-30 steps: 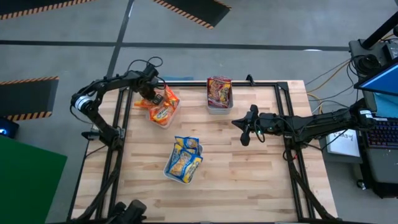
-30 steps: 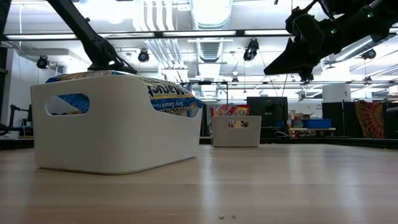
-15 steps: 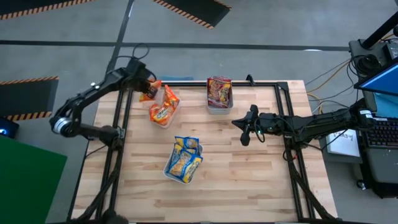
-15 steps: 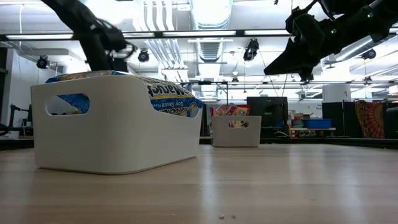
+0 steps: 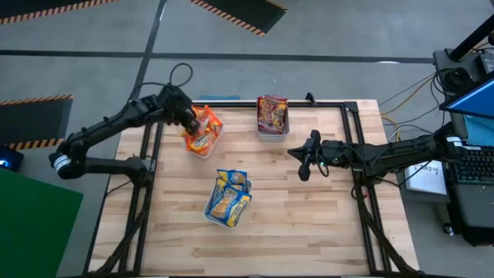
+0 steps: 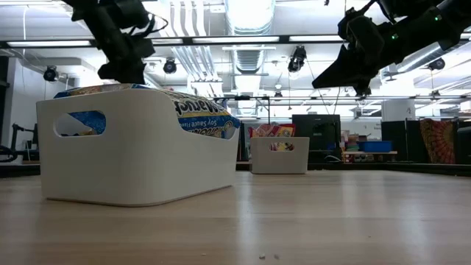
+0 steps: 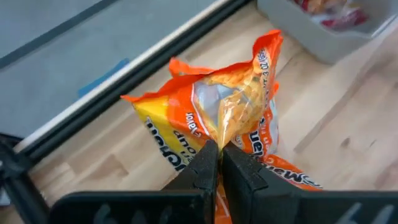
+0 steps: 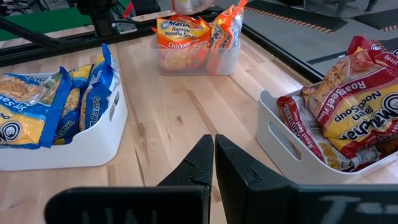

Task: Sort Maruchan noodles
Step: Put the orange noodle pack into the transparent bin

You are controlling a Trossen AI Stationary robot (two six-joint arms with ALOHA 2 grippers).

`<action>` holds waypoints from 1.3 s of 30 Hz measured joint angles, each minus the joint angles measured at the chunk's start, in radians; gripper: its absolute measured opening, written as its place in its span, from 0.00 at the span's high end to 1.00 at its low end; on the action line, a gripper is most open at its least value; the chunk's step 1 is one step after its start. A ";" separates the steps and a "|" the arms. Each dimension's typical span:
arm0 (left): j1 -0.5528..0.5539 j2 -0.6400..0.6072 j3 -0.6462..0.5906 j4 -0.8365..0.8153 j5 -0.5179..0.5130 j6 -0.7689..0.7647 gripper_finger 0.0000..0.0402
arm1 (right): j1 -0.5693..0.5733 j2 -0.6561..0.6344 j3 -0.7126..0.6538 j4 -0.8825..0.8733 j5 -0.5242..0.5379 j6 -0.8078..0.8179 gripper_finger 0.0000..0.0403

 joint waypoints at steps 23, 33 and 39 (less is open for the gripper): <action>-0.063 0.221 0.054 -0.028 -0.077 -0.065 0.81 | 0.000 0.000 0.000 -0.003 0.000 0.000 0.98; -0.063 0.108 0.063 -0.134 -0.080 -0.058 0.80 | 0.000 0.000 0.000 -0.003 0.000 0.000 0.98; -0.063 0.115 -0.048 -0.065 -0.087 -0.105 0.86 | 0.000 0.000 0.000 -0.003 0.000 -0.005 0.98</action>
